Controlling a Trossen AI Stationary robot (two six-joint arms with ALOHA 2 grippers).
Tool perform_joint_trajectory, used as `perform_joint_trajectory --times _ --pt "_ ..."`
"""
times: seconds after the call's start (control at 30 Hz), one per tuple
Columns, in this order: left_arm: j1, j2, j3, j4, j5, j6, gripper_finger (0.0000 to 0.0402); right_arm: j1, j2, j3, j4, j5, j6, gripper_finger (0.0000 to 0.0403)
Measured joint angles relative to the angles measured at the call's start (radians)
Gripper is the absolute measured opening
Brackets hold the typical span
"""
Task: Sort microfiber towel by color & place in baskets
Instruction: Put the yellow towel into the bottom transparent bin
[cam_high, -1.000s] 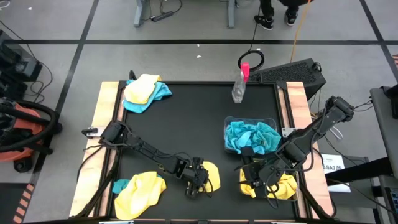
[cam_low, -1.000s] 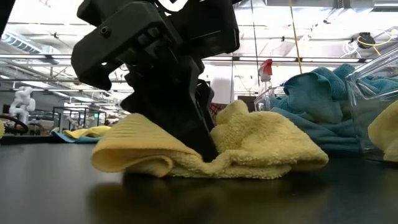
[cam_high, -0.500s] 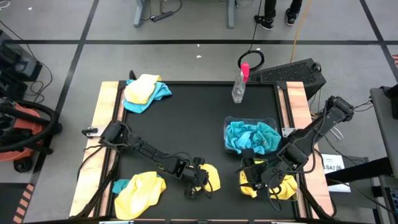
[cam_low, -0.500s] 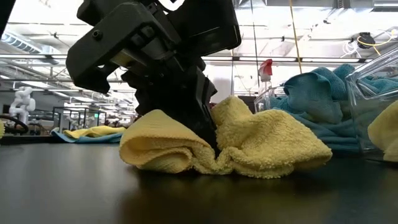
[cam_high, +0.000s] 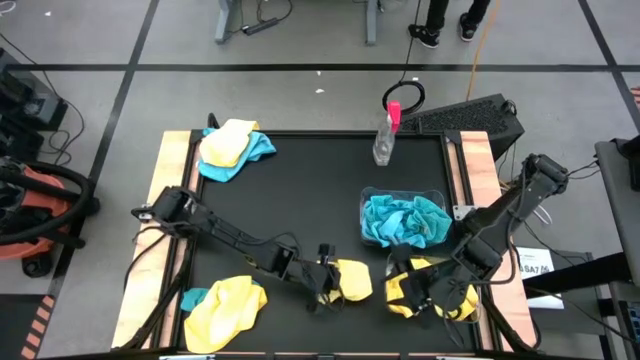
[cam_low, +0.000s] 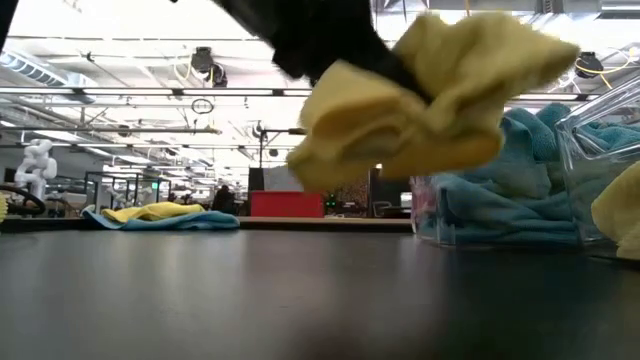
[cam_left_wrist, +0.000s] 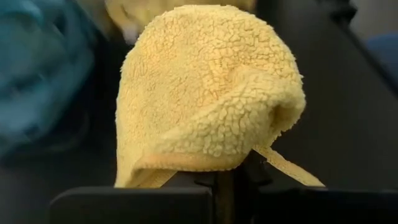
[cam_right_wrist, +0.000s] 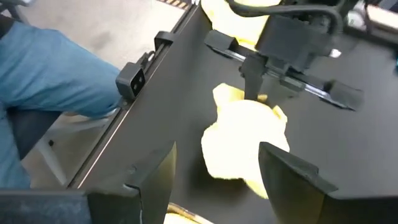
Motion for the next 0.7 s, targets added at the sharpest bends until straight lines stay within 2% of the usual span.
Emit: perform_joint_trajectory --times 0.17,0.43,0.7 --pt "0.01 -0.011 0.002 0.092 -0.001 0.008 0.0018 0.04 0.0 0.0 0.021 0.077 -0.042 0.022" --pt "0.039 -0.015 0.002 0.166 0.001 0.003 0.0018 0.08 0.0 0.0 0.044 0.107 -0.073 0.022" --pt "0.051 -0.015 0.002 0.265 0.09 0.002 0.0018 0.092 0.07 0.0 0.074 0.215 -0.146 0.022"
